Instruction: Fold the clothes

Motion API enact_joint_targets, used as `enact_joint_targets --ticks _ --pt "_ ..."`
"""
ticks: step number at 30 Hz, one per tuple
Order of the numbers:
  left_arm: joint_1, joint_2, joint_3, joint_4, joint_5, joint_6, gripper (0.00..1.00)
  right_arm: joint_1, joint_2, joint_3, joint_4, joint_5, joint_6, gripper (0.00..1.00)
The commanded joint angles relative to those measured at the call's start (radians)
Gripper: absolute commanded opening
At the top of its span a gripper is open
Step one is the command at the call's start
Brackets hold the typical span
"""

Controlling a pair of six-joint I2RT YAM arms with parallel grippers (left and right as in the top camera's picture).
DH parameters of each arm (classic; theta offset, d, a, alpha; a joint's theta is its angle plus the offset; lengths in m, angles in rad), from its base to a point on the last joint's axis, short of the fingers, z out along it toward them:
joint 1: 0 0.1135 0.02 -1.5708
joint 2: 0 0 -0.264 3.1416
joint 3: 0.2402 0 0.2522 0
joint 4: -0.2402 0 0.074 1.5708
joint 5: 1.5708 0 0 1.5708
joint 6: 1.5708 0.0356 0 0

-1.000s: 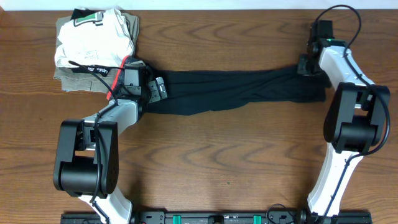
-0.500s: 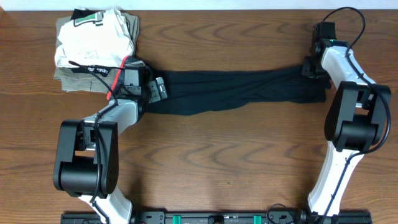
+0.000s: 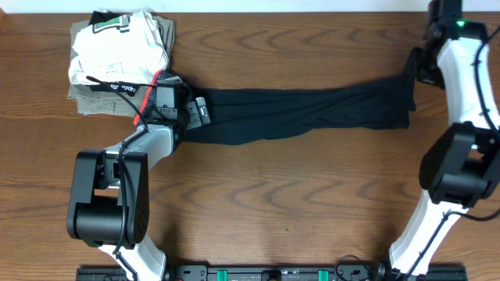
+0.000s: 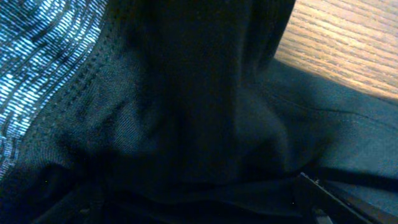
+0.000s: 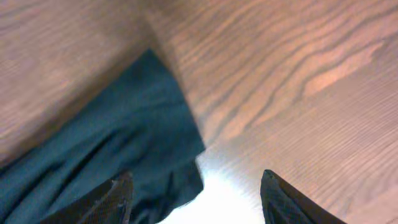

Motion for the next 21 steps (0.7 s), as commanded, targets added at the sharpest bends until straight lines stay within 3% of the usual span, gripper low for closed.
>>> enact_joint_targets --ticks 1,7,16,21 --pt "0.017 0.013 0.001 -0.014 -0.035 0.01 0.98 -0.032 -0.002 -0.025 -0.029 -0.163 0.037 0.63" --pt "0.017 0.013 0.001 -0.014 -0.035 0.01 0.98 -0.072 -0.002 -0.114 -0.036 -0.278 0.041 0.58" --pt "0.017 0.013 0.001 -0.023 -0.035 0.01 0.98 -0.08 -0.002 -0.212 0.045 -0.251 0.085 0.56" --pt "0.017 0.013 0.001 -0.026 -0.035 0.01 0.99 -0.092 -0.002 -0.281 0.124 -0.246 0.138 0.49"
